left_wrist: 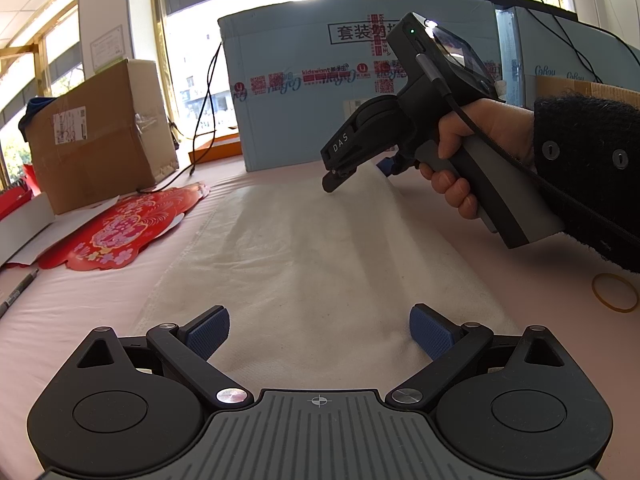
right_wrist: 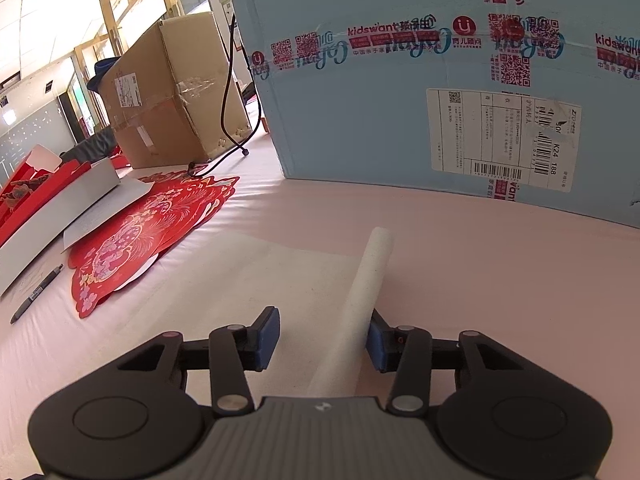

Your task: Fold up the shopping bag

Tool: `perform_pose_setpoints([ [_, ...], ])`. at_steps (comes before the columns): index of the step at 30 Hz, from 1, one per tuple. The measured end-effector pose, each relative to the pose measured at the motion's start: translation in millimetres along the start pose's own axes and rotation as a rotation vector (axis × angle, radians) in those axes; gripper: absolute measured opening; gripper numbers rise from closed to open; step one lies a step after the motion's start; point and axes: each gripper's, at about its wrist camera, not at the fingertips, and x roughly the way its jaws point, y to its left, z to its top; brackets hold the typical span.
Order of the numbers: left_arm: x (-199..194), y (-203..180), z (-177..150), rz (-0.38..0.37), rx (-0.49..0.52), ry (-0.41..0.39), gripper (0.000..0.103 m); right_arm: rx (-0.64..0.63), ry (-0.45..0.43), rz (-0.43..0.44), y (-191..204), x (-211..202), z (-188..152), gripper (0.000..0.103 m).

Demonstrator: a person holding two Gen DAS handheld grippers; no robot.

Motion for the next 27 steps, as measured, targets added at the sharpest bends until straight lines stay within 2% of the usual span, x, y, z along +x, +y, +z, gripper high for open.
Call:
perform_pose_setpoints([
  [8,0.3,0.1,0.1,0.0,-0.001,0.0,0.098,-0.003,-0.003,-0.011,-0.3,-0.2,-0.5,0.039],
  [13,0.4,0.2,-0.1,0.0,-0.001,0.0,0.098,-0.003,-0.007,-0.026,-2.4,-0.5,-0.3,0.021],
  [16,0.2,0.1,-0.2,0.0,-0.001,0.0,0.098,0.002,-0.009,-0.029,-4.4,-0.9,-0.3,0.018],
  [21,0.5,1.0,-0.3,-0.001,-0.001,-0.001,0.098,0.046,0.003,-0.003,-11.1,-4.1,2.1,0.022],
  [22,0.6,1.4,-0.4,-0.001,-0.001,-0.001,0.098,0.061,0.006,0.005,-14.1,-5.8,3.0,0.027],
  [26,1.0,2.1,-0.3,-0.001,0.0,-0.001,0.098,0.09,-0.006,0.015,-26.0,-15.1,6.5,0.036],
  [27,0.9,2.1,-0.4,0.0,0.0,-0.002,0.098,0.1,-0.01,0.026,-30.2,-17.4,7.7,0.041],
])
